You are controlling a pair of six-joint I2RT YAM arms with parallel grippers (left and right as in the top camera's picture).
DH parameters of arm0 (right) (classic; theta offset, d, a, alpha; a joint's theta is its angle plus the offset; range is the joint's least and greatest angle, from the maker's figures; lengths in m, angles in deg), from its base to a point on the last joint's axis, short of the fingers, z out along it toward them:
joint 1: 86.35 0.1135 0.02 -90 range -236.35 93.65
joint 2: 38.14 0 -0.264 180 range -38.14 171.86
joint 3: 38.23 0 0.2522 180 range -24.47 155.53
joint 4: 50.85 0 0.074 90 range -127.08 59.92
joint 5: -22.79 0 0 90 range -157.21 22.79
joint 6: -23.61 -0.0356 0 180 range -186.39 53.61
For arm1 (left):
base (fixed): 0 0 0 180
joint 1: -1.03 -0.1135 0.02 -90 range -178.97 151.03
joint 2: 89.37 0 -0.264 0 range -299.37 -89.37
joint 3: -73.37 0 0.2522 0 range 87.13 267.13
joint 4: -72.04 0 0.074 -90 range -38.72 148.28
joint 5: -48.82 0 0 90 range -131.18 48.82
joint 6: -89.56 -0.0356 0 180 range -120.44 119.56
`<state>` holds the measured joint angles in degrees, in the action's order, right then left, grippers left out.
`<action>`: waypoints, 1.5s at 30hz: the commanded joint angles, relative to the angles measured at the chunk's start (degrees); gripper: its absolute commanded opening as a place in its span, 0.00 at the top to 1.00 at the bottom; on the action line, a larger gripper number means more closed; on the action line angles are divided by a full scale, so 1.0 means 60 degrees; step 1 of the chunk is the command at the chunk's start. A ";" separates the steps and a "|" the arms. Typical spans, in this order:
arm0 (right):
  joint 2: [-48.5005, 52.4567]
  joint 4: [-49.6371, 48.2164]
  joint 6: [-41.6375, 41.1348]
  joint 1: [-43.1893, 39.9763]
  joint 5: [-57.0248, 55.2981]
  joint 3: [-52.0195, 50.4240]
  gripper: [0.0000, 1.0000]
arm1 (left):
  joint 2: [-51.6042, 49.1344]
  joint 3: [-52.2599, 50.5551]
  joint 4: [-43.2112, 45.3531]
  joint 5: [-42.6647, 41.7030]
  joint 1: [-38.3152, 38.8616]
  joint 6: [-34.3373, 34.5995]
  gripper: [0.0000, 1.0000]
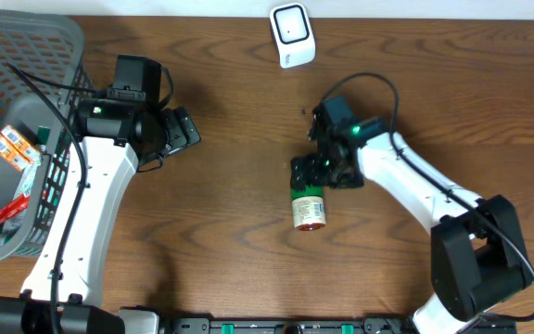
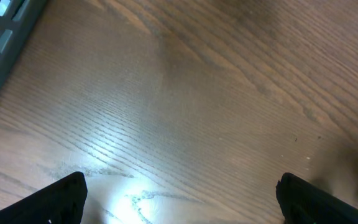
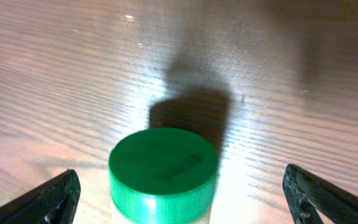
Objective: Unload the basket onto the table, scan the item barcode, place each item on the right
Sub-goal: 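Release the jar and raise the right gripper to the upper right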
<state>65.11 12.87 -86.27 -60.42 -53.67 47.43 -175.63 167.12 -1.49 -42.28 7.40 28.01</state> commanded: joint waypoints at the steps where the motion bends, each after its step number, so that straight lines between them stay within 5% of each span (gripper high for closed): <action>1: -0.0109 0.0641 0.0565 -0.0484 -0.0102 0.1064 0.01 | -0.0036 -0.0044 -0.0033 0.0120 -0.0033 -0.0058 0.02; 9: -0.0120 0.1810 0.1217 -0.2127 -0.0663 0.2699 0.01 | -0.0036 -0.0044 -0.0033 0.0120 -0.0033 -0.0058 0.02; 23: -0.0117 0.1993 0.1217 -0.5890 -0.2535 0.2699 0.01 | -0.0036 -0.0044 -0.0033 0.0120 -0.0033 -0.0058 0.02; 45: -0.0117 0.1996 0.1217 -0.6495 -0.2535 0.2699 0.01 | -0.0036 -0.0044 -0.0036 0.0120 -0.0033 -0.0058 0.02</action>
<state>65.11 24.80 -79.52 -99.36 -68.34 62.95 -175.63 167.12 -1.51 -42.28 7.40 28.03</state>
